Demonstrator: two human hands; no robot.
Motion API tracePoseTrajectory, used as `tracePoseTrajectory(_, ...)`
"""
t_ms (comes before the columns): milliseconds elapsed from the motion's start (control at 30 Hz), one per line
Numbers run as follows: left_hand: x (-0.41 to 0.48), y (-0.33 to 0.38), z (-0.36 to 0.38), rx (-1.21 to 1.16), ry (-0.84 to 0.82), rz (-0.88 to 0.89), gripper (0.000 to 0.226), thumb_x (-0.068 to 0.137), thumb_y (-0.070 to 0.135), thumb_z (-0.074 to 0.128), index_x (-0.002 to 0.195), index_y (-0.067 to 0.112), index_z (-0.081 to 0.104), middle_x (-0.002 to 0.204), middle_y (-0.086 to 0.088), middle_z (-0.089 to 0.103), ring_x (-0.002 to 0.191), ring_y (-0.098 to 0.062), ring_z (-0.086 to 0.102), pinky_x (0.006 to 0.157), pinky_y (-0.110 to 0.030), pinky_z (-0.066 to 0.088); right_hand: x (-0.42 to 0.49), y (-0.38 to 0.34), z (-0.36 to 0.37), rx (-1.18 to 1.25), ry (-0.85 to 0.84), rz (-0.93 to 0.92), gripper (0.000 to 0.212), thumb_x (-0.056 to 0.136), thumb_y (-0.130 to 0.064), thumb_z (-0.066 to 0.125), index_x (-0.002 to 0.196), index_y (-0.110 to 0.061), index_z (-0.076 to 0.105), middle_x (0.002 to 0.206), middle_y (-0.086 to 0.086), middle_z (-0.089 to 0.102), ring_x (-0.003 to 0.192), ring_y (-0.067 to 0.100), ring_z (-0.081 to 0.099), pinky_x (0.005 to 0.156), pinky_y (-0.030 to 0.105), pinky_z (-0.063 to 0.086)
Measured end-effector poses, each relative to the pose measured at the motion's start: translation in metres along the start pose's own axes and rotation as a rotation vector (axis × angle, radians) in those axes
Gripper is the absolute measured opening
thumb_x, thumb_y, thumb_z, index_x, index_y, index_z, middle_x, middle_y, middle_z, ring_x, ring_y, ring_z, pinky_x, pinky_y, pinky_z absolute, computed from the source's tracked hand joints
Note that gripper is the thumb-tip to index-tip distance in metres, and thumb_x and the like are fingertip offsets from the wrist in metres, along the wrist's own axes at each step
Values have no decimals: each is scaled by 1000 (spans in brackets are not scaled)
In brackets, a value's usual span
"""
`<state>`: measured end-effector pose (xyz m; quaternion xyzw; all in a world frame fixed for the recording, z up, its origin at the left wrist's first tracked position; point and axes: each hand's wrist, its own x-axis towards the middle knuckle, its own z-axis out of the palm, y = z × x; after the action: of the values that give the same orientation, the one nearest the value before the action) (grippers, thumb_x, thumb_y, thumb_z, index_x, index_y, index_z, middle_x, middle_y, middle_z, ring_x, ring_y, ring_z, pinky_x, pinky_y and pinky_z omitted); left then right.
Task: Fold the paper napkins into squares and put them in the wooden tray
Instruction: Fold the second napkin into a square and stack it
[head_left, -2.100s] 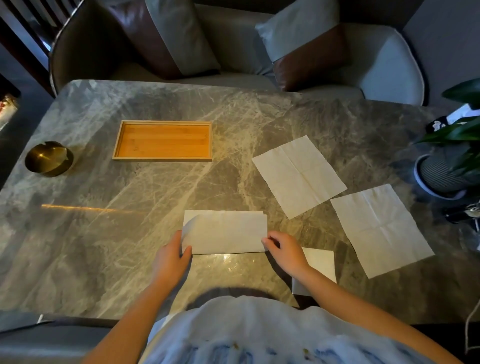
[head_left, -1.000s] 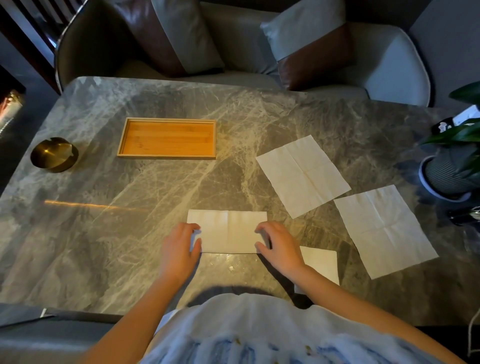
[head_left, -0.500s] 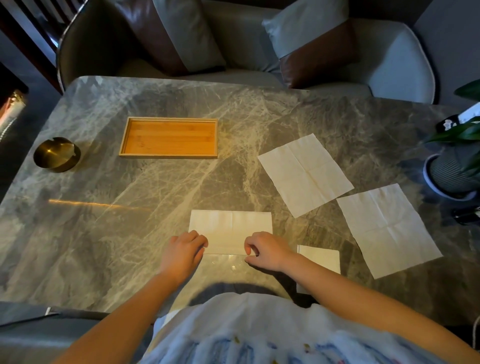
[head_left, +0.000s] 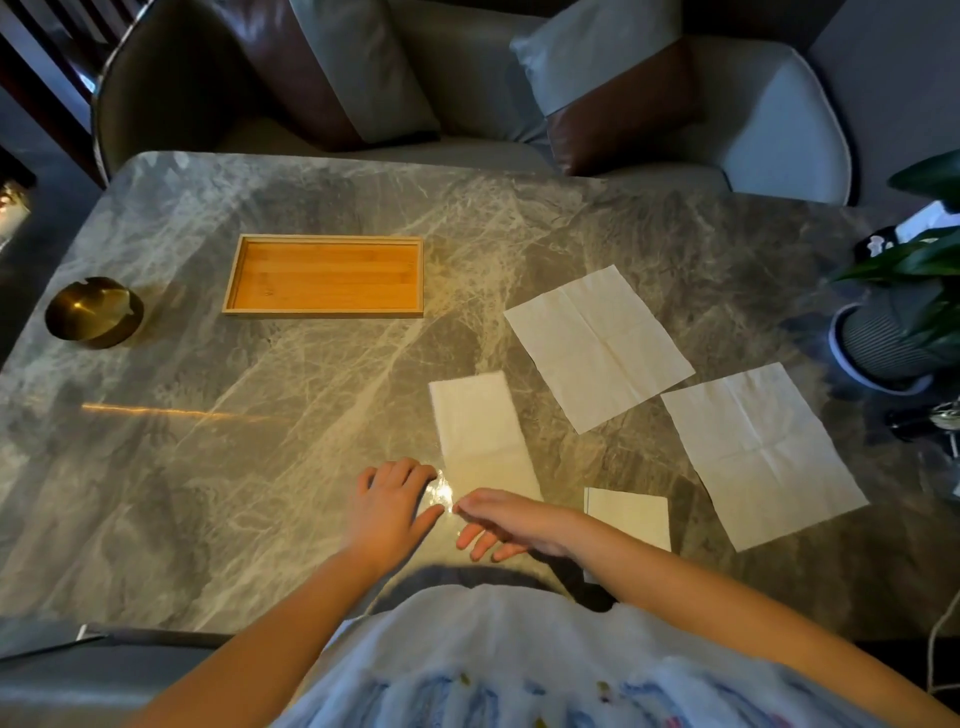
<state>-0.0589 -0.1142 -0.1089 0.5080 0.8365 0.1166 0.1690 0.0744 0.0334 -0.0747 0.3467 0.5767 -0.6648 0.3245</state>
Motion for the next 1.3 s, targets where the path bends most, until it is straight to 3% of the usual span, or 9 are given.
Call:
tracePoseTrajectory(100, 6, 8, 3, 38, -18, 10, 46, 85, 50, 54, 125, 27, 52, 122, 4, 53, 115, -20, 49, 99, -38, 33, 0, 6, 13, -100, -17, -81, 26, 98, -34, 45, 118, -22, 57, 105, 3, 67, 85, 10, 61, 77, 24, 49)
tracePoseTrajectory(200, 9, 8, 2, 54, -1, 85, 52, 84, 47, 57, 131, 25, 50, 133, 0, 51, 120, -23, 49, 100, -40, 35, -5, 13, 8, -265, 193, -315, 18, 91, -22, 56, 108, -22, 65, 93, -6, 64, 78, 5, 59, 74, 24, 52)
tracePoseTrajectory(333, 17, 7, 3, 58, -116, 239, 56, 89, 48, 48, 140, 30, 36, 151, 6, 35, 138, -18, 31, 113, -44, 20, -15, 28, -29, -798, 509, -485, 27, 84, -30, 63, 111, -29, 60, 104, -7, 53, 97, 11, 51, 86, 35, 47)
tracePoseTrajectory(467, 26, 9, 7, 93, -220, 275, 60, 91, 51, 41, 145, 30, 27, 156, 7, 24, 145, -13, 16, 117, -46, 4, -21, 50, -54, -1050, 515, -425, 48, 78, -37, 68, 123, -31, 50, 125, -7, 43, 117, 14, 36, 100, 34, 32)
tracePoseTrajectory(567, 27, 7, 9, 56, -214, 254, 56, 92, 45, 41, 145, 30, 28, 155, 8, 27, 144, -11, 19, 117, -44, 4, -18, 61, -50, -1060, 580, -442, 48, 77, -36, 67, 121, -33, 49, 128, -7, 40, 122, 16, 33, 107, 37, 24)
tracePoseTrajectory(733, 24, 7, 5, -3, -186, 225, 51, 91, 25, 43, 142, 30, 35, 149, 9, 39, 140, -11, 29, 116, -42, 10, -11, 61, -36, -984, 744, -496, 22, 85, -29, 64, 106, -29, 61, 115, -7, 51, 112, 17, 44, 104, 36, 28)
tracePoseTrajectory(1000, 15, 4, 2, -40, -184, 186, 70, 75, 40, 61, 140, 32, 34, 138, 7, 50, 135, -14, 36, 115, -43, 14, -10, 45, -34, -697, 811, -460, 4, 89, -27, 62, 89, -30, 64, 90, -20, 60, 98, 9, 49, 94, 29, 25)
tracePoseTrajectory(1167, 11, 7, -4, -152, -29, 135, 31, 82, 23, 63, 112, 28, 63, 112, 6, 68, 106, -16, 59, 101, -28, 28, -16, 47, -27, -587, 734, -522, 7, 89, -25, 62, 91, -31, 64, 88, -27, 56, 95, 4, 46, 94, 33, 33)
tracePoseTrajectory(1300, 8, 11, -8, -237, 24, 1, 16, 87, 16, 57, 94, 24, 68, 96, 6, 72, 92, -21, 57, 85, -21, 31, -22, 53, -22, -599, 688, -540, 29, 85, -13, 55, 103, -35, 61, 99, -25, 55, 102, 2, 43, 95, 27, 33)
